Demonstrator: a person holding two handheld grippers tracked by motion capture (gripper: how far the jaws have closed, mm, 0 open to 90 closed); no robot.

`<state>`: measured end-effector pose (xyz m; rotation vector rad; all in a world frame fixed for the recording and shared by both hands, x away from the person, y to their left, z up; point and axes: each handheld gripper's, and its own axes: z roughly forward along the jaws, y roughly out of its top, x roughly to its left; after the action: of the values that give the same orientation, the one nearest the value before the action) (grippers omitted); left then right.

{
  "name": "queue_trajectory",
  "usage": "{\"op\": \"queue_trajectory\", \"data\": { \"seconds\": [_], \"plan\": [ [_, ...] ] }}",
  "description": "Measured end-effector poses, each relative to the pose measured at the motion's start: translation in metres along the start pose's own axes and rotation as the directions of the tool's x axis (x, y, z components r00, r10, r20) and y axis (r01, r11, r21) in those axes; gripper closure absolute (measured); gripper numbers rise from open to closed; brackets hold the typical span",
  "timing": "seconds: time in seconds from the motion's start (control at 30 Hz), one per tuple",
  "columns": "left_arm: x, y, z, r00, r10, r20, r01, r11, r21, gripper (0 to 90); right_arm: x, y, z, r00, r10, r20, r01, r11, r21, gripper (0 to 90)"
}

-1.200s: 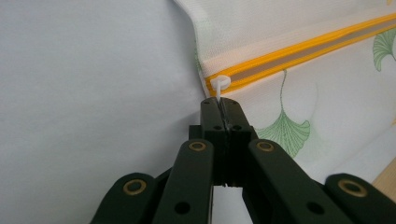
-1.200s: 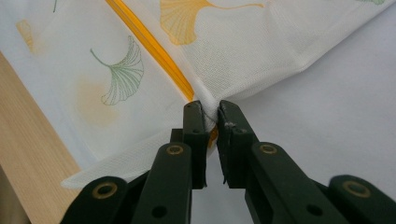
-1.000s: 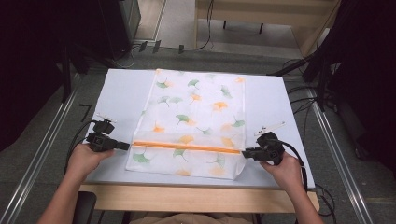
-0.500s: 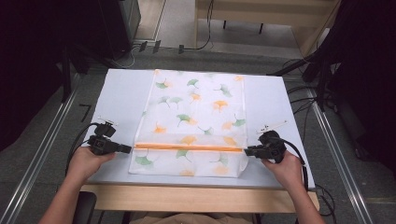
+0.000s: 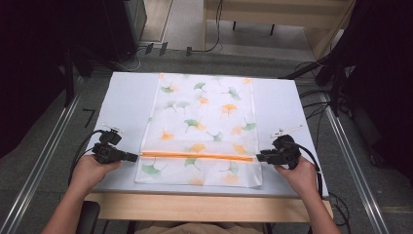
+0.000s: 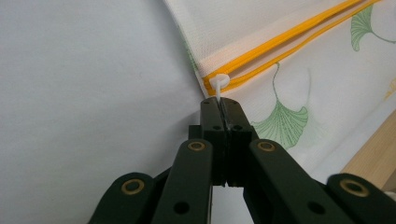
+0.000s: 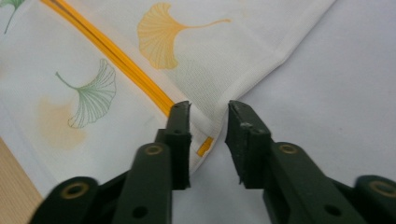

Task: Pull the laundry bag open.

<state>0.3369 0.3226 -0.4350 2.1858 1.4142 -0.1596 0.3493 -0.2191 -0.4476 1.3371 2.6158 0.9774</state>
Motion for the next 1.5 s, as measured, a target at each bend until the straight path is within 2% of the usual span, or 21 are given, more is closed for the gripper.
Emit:
{"op": "queue_trajectory", "data": {
  "seconds": [0.17, 0.33, 0.43, 0.6, 0.67, 0.77, 0.87, 1.07, 1.2, 1.37, 1.5],
  "plan": [
    [-0.001, 0.000, 0.002, 0.9999, -0.001, 0.011, 0.000, 1.0000, 0.010, 90.0, 0.000, 0.000, -0.001, 1.0000, 0.003, 0.004, -0.003, 1.000, -0.018, 62.6],
    [-0.003, -0.001, 0.004, 0.9998, 0.013, 0.012, -0.013, 0.9997, 0.019, 90.0, 0.000, 0.001, -0.003, 0.9999, -0.003, 0.014, 0.003, 0.999, -0.037, 62.3],
    [-0.002, -0.002, 0.003, 0.9996, 0.027, 0.003, -0.027, 0.9996, 0.005, 88.4, 0.000, 0.001, -0.004, 0.9998, 0.001, 0.018, 0.000, 0.999, -0.048, 62.3],
    [-0.002, -0.002, -0.001, 0.9992, 0.033, 0.022, -0.032, 0.9973, -0.067, 74.2, 0.000, 0.001, -0.006, 0.9996, -0.004, 0.029, 0.006, 0.998, -0.069, 60.4],
    [-0.001, -0.001, -0.003, 0.9993, 0.028, 0.026, -0.025, 0.9949, -0.097, 64.7, -0.001, 0.001, -0.006, 0.9994, -0.006, 0.033, 0.009, 0.997, -0.074, 59.1],
    [0.000, -0.001, -0.005, 0.9991, 0.034, 0.025, -0.030, 0.9916, -0.125, 59.2, -0.001, 0.001, -0.007, 0.9993, -0.007, 0.036, 0.010, 0.996, -0.085, 57.7],
    [0.002, -0.001, -0.006, 0.9996, 0.022, 0.016, -0.020, 0.9890, -0.147, 53.5, -0.002, 0.001, -0.009, 0.9992, 0.001, 0.040, 0.003, 0.995, -0.100, 56.0],
    [0.008, -0.002, -0.013, 1.0000, 0.002, -0.004, -0.003, 0.9766, -0.215, 47.1, -0.009, -0.001, -0.013, 0.9987, 0.028, 0.043, -0.022, 0.991, -0.133, 53.2],
    [0.012, -0.004, -0.018, 0.9984, 0.009, -0.056, -0.024, 0.9623, -0.271, 40.2, -0.016, -0.002, -0.017, 0.9979, 0.045, 0.047, -0.037, 0.986, -0.164, 51.3],
    [0.019, -0.006, -0.022, 0.9969, -0.008, -0.079, -0.017, 0.9507, -0.309, 37.0, -0.023, -0.005, -0.021, 0.9964, 0.065, 0.054, -0.053, 0.979, -0.198, 47.5],
    [0.024, -0.007, -0.024, 0.9954, -0.028, -0.092, -0.004, 0.9456, -0.325, 36.5, -0.028, -0.007, -0.024, 0.9945, 0.083, 0.064, -0.067, 0.972, -0.223, 44.8]
  ]
}}
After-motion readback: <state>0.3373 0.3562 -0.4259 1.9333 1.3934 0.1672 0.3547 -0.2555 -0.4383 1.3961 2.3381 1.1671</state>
